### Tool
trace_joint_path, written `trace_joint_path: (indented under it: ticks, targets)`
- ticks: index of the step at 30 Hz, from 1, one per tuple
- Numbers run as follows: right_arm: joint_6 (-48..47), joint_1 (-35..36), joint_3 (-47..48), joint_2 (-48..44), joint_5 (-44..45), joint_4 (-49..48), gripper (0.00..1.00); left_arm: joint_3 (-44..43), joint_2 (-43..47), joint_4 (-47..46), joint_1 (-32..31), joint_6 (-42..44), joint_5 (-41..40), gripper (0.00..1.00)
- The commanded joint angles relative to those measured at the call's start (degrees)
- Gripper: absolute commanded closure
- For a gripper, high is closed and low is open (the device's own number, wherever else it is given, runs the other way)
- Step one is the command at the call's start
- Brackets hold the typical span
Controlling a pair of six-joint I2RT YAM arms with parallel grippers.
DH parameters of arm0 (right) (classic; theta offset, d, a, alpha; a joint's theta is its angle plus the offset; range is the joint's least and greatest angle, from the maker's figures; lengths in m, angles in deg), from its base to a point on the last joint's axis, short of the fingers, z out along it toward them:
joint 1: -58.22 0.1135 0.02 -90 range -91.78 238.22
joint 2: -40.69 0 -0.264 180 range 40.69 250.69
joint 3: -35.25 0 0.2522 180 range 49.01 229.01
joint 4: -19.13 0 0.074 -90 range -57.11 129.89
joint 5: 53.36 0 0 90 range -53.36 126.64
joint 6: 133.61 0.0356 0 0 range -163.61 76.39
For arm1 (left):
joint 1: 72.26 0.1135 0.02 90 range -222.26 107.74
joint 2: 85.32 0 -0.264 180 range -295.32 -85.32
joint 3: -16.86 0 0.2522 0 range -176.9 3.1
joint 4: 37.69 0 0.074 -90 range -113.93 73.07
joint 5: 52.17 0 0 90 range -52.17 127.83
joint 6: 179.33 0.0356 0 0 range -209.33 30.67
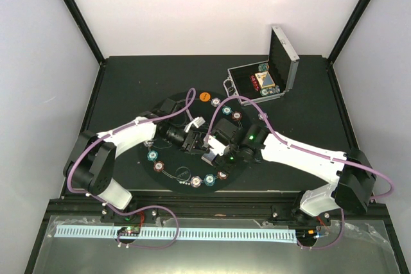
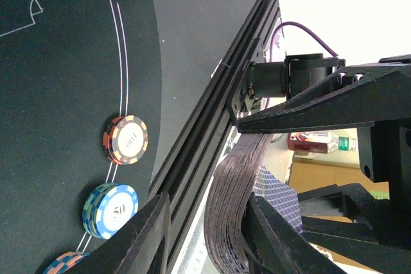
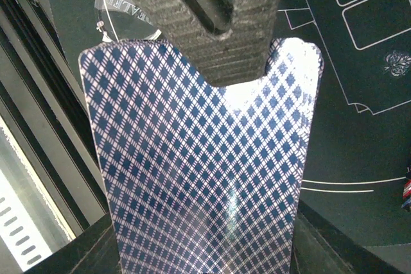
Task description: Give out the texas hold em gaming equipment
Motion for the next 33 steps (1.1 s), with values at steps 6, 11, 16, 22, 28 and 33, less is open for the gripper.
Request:
trace_joint_path:
  ticks: [6,11,16,22,28,33]
  targets:
    - [-0.10,0.39,0.68,0.12,1.67,0.67,0.45,-1.62,1.25,3.08,1.53,2.63,-1.98,0.66]
    - [-0.05,0.40,0.57,0.23,1.70,0.62,0.45,-1.75,1.98,3.25,1.90,2.61,-2.10,0.66]
    - [-0.05,0.41,0.40,0.30,1.75,0.59,0.45,-2.21,2.69,3.18,2.10,2.13,-1.48,0.62]
    - [-0.05,0.39,0.39,0.31,1.60,0.50,0.45,-2.35,2.80,2.55,1.92,1.72,0.97,0.44]
    - [-0.14,0.39,0.57,0.53,1.43,0.52,0.45,-2.49,0.84,2.12,0.61,1.75,1.93,0.36]
    - [-0.14,0.50,0.57,0.80,1.47,0.61,0.46,-3.30,-0.43,1.61,-0.19,1.44,2.03,0.37]
